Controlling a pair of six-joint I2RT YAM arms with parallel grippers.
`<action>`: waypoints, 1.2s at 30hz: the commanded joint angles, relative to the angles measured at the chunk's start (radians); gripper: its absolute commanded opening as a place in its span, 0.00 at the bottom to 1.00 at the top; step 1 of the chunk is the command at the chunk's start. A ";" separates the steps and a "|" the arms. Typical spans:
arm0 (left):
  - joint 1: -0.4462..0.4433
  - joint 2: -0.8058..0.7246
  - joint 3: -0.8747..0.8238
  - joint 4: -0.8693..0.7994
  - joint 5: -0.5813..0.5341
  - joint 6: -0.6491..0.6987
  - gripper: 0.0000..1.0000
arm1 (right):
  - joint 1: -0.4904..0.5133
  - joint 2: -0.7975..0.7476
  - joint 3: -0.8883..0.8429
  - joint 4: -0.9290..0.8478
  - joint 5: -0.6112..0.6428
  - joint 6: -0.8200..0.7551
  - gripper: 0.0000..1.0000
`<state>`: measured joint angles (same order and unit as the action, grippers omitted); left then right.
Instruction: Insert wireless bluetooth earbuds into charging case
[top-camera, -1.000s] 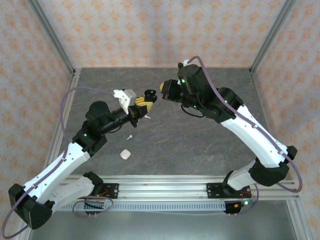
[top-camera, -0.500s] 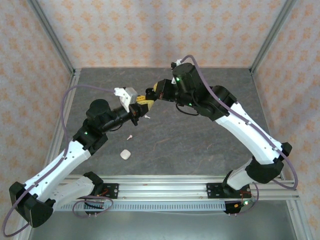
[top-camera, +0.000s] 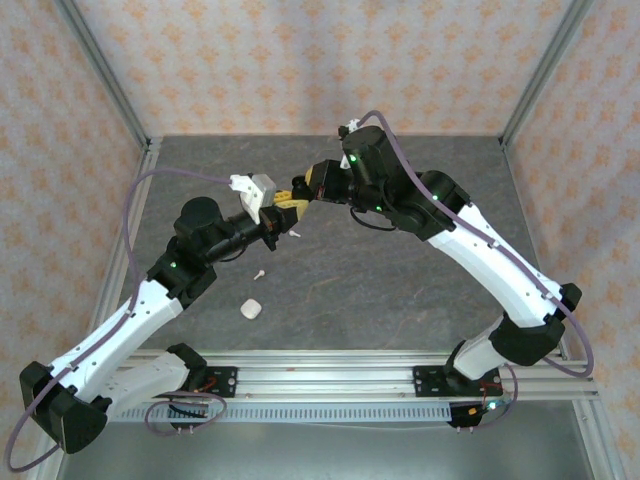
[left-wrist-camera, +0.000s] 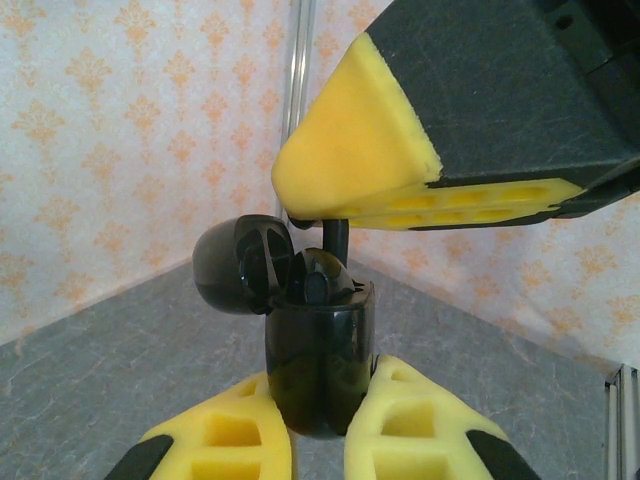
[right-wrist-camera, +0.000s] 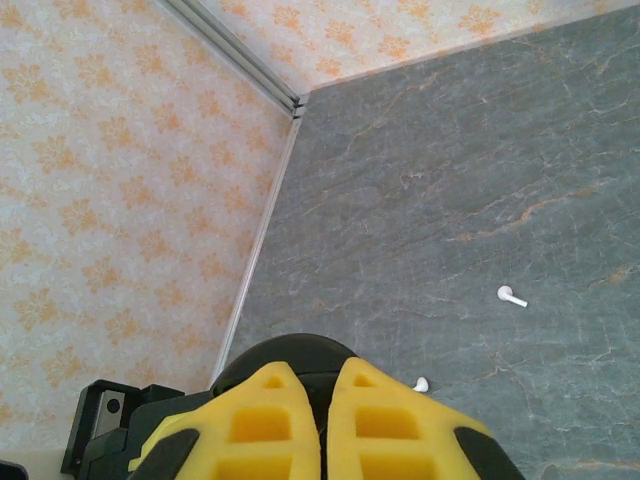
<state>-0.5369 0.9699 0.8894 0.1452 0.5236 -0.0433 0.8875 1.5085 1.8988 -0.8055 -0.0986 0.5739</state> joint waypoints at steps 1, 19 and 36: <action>-0.007 0.004 0.033 0.042 0.010 0.017 0.00 | 0.006 -0.005 -0.009 -0.010 -0.013 -0.021 0.07; -0.008 0.012 0.031 0.065 0.003 0.003 0.00 | 0.007 0.013 -0.019 -0.059 -0.061 -0.030 0.10; -0.010 0.013 0.036 0.067 0.003 -0.002 0.00 | 0.007 0.019 0.030 -0.055 -0.073 -0.023 0.28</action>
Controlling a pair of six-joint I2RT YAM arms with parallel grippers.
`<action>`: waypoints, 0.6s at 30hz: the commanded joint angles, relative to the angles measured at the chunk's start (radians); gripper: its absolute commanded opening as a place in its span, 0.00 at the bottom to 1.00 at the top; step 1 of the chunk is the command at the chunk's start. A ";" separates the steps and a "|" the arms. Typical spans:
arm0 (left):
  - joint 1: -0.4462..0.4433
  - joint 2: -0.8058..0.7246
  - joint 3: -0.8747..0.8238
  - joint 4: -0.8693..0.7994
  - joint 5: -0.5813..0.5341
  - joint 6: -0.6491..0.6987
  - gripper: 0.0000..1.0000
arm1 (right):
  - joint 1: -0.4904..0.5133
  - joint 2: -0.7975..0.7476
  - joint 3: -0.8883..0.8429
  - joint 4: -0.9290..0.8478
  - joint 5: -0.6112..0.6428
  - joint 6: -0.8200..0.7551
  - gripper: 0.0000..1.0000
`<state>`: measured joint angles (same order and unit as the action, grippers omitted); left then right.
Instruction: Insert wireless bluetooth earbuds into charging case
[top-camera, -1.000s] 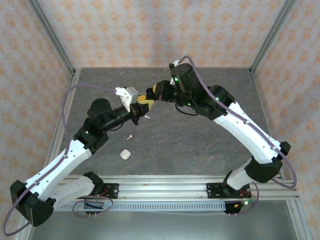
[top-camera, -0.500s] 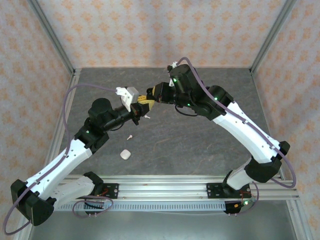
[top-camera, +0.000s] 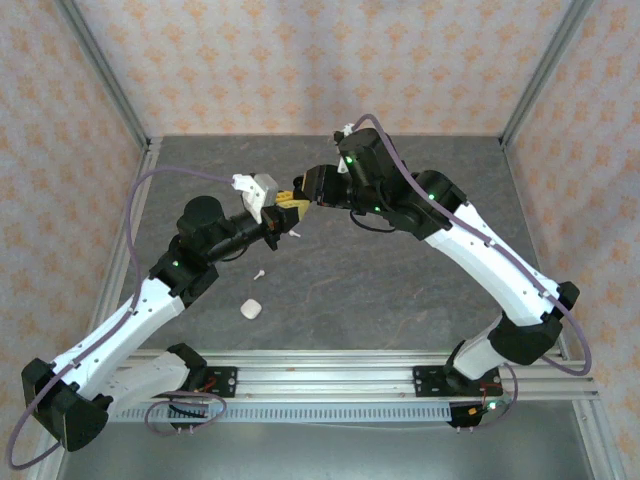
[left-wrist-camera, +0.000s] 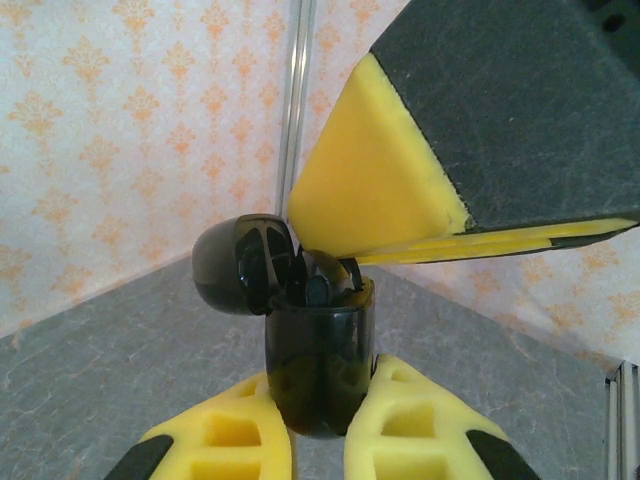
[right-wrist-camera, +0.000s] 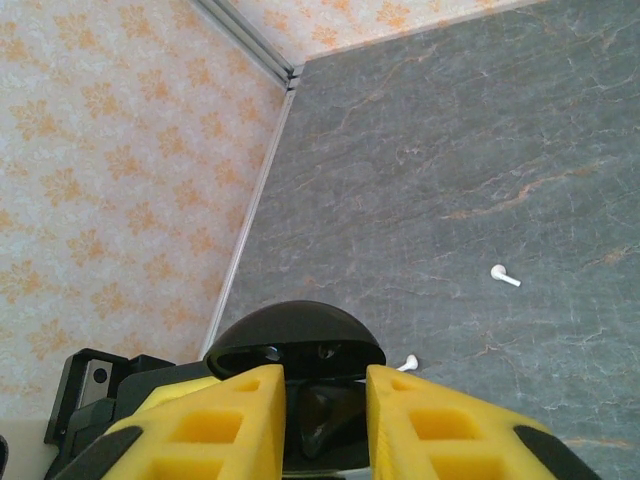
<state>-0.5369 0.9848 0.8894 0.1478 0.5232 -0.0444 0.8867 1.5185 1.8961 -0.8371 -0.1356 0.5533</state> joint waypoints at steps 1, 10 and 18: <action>-0.010 -0.001 0.036 0.063 0.003 -0.001 0.00 | 0.007 0.010 0.036 -0.023 -0.035 0.000 0.29; -0.011 -0.005 0.039 0.059 0.004 -0.008 0.00 | 0.005 0.015 0.129 -0.049 -0.020 -0.010 0.37; -0.011 -0.023 0.047 0.037 0.025 -0.021 0.00 | -0.103 0.014 0.183 -0.084 -0.102 -0.022 0.39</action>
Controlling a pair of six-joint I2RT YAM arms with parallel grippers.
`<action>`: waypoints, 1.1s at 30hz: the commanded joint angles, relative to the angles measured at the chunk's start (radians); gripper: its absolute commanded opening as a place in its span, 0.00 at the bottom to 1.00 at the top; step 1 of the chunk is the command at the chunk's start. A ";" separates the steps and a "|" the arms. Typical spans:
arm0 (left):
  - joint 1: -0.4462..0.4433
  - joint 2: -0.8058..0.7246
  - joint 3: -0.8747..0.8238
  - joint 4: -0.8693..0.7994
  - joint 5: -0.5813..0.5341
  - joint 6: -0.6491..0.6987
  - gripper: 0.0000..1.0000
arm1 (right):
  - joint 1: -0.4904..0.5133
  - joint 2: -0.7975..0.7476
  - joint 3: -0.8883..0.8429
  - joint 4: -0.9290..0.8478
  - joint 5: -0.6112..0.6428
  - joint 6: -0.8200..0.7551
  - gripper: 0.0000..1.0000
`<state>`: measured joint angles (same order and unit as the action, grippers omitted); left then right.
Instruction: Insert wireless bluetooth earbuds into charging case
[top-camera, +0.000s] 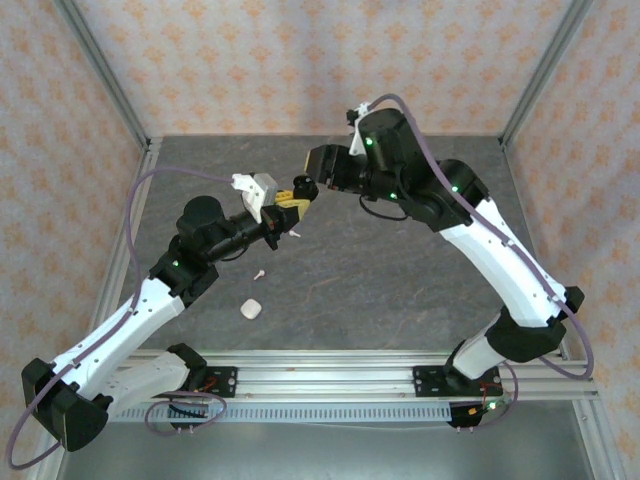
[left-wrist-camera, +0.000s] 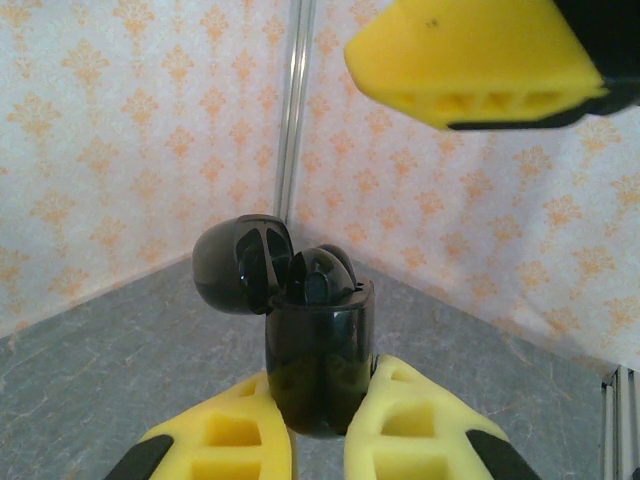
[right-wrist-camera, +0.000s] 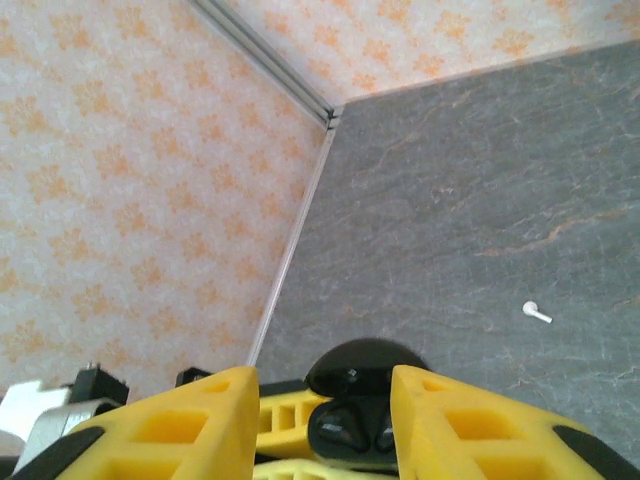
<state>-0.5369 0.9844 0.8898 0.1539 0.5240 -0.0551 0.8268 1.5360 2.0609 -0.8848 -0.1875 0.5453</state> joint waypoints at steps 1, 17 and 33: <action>-0.011 -0.026 0.047 0.024 0.027 -0.012 0.00 | -0.066 -0.002 0.015 -0.032 -0.089 -0.010 0.39; -0.010 -0.064 0.068 -0.025 0.062 -0.043 0.00 | -0.178 0.113 -0.051 0.114 -0.556 0.104 0.40; -0.010 -0.044 0.070 -0.010 -0.019 -0.156 0.00 | -0.176 -0.011 -0.239 0.223 -0.657 0.114 0.30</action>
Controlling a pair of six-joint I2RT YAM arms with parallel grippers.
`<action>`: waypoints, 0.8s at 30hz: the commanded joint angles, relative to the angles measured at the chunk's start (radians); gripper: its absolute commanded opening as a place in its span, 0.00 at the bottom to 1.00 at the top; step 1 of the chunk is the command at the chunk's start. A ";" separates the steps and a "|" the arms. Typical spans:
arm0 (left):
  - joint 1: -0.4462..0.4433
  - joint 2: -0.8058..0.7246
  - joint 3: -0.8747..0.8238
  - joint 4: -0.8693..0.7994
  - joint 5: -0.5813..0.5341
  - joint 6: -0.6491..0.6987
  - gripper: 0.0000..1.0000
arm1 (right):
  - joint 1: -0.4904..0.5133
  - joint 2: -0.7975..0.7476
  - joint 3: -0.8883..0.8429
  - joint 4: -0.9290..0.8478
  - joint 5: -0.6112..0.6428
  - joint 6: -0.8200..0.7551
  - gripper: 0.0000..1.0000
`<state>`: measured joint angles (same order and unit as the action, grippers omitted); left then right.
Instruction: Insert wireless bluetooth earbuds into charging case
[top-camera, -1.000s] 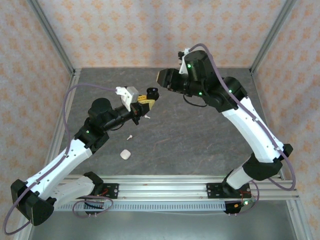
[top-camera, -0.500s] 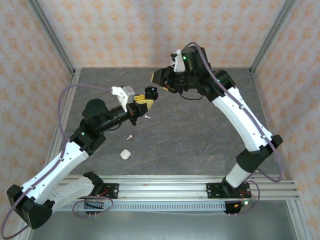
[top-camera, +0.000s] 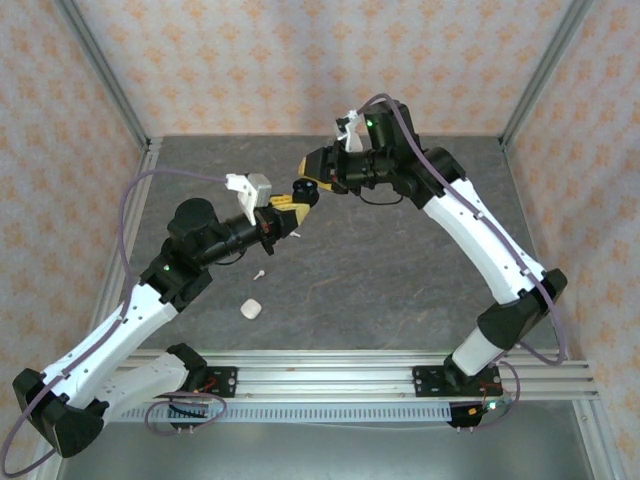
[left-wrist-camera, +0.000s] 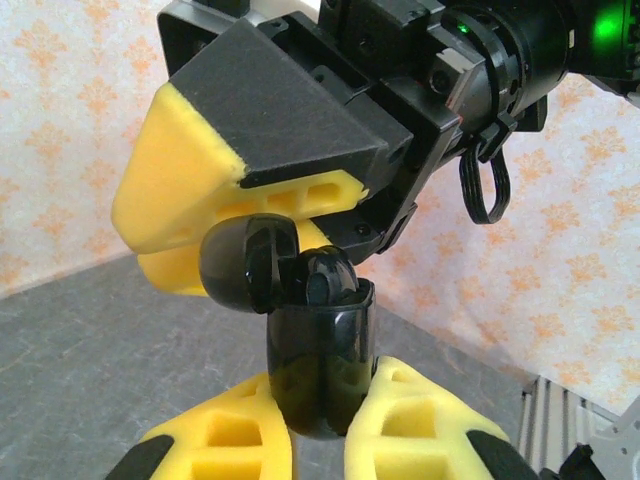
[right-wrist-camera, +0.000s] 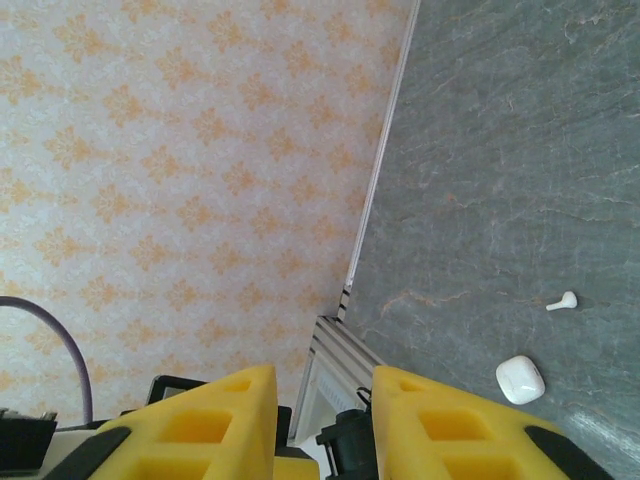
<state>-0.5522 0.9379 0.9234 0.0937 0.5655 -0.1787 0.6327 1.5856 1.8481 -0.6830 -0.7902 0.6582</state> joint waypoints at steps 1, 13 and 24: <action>0.006 0.002 0.037 0.050 -0.061 -0.037 0.00 | 0.018 -0.069 -0.036 0.028 -0.049 -0.001 0.30; 0.005 0.004 0.046 0.027 -0.085 -0.049 0.00 | 0.019 -0.102 -0.069 0.045 -0.013 -0.021 0.31; 0.005 0.043 0.088 -0.052 -0.085 -0.088 0.00 | -0.037 -0.188 -0.128 0.020 0.218 -0.034 0.40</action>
<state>-0.5499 0.9672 0.9726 0.0574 0.4908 -0.2428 0.6186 1.4521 1.7416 -0.6502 -0.6678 0.6342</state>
